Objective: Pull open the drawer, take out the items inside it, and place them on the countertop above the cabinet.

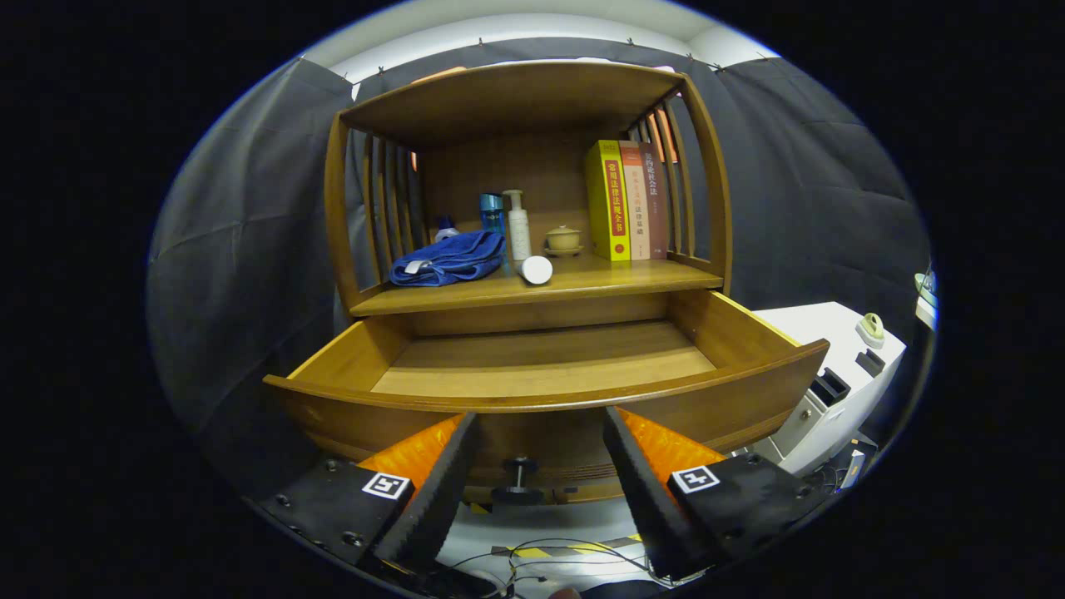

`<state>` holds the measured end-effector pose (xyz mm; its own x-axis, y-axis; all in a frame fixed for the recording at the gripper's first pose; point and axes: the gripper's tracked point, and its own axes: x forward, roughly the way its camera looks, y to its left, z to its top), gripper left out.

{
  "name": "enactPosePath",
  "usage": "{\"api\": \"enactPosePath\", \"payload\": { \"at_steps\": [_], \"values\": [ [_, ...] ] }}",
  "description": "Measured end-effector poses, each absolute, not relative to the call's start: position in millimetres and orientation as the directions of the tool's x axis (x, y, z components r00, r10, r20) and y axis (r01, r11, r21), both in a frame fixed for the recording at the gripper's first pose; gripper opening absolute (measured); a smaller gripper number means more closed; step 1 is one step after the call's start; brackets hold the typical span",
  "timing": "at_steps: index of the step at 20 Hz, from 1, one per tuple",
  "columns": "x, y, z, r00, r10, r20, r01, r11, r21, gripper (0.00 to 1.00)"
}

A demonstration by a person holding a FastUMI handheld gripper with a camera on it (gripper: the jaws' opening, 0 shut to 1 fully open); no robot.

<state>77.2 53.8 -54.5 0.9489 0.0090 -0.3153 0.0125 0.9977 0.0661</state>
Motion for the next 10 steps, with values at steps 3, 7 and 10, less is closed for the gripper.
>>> {"api": "enactPosePath", "payload": {
  "at_steps": [3,7,10],
  "values": [
    [80.6,53.0,-56.5,0.956,-0.013,-0.294,0.027,0.999,0.044,0.96],
    [92.0,52.1,-55.4,0.957,-0.010,-0.289,0.025,0.999,0.047,0.96],
    [105.9,51.1,-54.5,0.957,-0.012,-0.288,0.024,0.999,0.040,0.96]
  ]
}}
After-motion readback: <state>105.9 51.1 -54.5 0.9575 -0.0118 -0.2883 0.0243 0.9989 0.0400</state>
